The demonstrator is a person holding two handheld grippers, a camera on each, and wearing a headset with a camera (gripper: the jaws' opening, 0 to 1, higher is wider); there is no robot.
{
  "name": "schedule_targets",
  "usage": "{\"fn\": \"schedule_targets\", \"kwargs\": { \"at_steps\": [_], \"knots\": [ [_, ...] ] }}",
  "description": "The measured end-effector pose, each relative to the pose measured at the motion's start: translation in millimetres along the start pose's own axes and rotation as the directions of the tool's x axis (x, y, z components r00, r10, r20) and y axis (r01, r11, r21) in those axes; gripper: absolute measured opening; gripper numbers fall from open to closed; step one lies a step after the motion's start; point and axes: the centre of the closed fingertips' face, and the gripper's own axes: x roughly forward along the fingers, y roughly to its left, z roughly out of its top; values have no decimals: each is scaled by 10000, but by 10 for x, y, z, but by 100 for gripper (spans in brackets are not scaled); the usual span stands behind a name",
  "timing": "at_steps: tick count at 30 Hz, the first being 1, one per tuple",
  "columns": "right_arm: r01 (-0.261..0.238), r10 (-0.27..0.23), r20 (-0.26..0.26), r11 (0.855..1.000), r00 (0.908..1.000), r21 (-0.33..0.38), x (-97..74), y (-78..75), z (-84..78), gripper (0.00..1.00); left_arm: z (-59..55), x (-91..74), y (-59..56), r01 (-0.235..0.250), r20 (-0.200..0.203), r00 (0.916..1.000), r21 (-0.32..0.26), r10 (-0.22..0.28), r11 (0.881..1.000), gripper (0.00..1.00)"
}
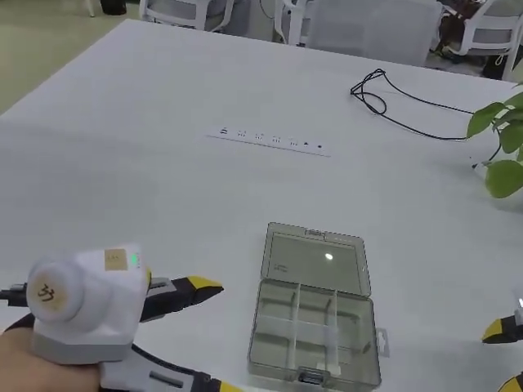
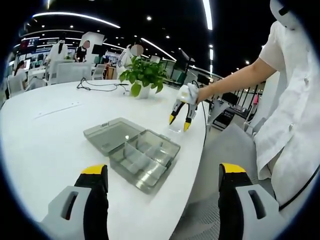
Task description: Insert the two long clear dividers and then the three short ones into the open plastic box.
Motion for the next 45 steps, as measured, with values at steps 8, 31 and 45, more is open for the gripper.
{"fn": "schedule_targets", "kwargs": {
  "at_steps": [8, 31, 45],
  "knots": [
    [291, -296, -169, 9991, 9994, -300, 18, -32, -25, 41, -21, 5, 3, 12, -41, 10000, -31, -12, 10000, 93],
    [561, -571, -158, 9967, 9982, -588, -22, 2, 41, 33, -23, 4, 25, 20, -84, 10000, 73, -19, 10000, 93],
    [1734, -1626, 1586, 9832, 9739, -566, -470, 0, 750, 33, 148, 60, 22, 46, 157, 9999, 192, -49, 9998, 93]
  ]
}}
